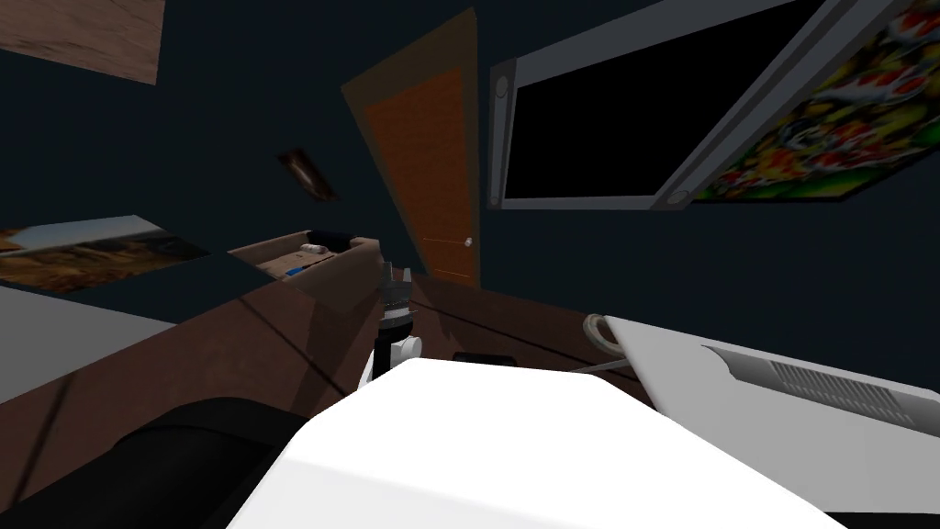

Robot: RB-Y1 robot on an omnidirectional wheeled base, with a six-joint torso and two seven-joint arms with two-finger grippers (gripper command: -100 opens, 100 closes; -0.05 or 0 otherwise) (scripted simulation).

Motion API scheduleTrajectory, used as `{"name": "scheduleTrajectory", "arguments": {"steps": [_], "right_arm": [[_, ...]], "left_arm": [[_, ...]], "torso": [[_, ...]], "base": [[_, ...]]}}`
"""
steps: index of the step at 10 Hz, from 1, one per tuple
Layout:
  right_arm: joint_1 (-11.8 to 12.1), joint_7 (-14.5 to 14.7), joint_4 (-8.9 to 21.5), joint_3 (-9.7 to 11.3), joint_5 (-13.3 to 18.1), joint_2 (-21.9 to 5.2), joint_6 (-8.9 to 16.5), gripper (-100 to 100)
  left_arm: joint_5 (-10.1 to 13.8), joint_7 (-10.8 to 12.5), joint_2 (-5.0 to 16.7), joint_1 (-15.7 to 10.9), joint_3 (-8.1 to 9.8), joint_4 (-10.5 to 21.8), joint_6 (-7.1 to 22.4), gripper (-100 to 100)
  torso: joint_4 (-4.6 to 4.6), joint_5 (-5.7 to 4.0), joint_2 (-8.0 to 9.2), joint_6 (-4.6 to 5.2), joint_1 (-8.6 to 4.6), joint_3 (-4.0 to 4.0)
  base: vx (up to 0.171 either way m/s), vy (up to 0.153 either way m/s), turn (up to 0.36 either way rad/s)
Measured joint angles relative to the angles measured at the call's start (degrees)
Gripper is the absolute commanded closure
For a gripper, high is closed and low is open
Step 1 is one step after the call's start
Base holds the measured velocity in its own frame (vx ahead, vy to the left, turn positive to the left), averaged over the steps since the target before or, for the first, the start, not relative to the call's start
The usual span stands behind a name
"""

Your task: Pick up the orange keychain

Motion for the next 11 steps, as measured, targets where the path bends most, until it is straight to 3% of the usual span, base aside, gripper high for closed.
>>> {"name": "scheduleTrajectory", "arguments": {"steps": [2, 7, 9, 11], "right_arm": [[-0.9, -2.8, 0.0, 0.7, 0.0, -0.1, 0.0, -100], [-8.0, -10.7, 1.5, 7.3, 1.0, -0.6, 0.2, -100], [-9.2, -13.6, 1.6, 8.2, 1.1, -0.6, 0.2, -100], [-12.1, -16.5, 2.0, 10.9, 1.4, -1.0, 0.4, -100]], "left_arm": [[0.0, 0.0, 0.0, 0.0, 0.01, 0.0, 0.0, 0], [0.0, 0.0, 0.0, 0.0, 0.00, 0.0, 0.0, 0], [0.0, 0.0, 0.0, 0.0, 0.01, 0.0, 0.0, 0], [0.0, 0.0, 0.0, 0.0, 0.00, 0.0, 0.0, 0]], "torso": [[-0.09, -0.01, -0.42, 0.05, -0.04, -0.24], [0.01, -0.02, 0.05, 0.03, -0.07, 0.03], [-0.08, 0.00, -0.42, 0.07, 0.02, -0.23], [0.00, 0.01, -0.01, 0.03, 0.04, 0.00]], "base": [[-0.077, -0.001, 0.125], [-0.156, -0.005, 0.187], [-0.082, 0.026, 0.145], [-0.145, 0.014, 0.159]]}}
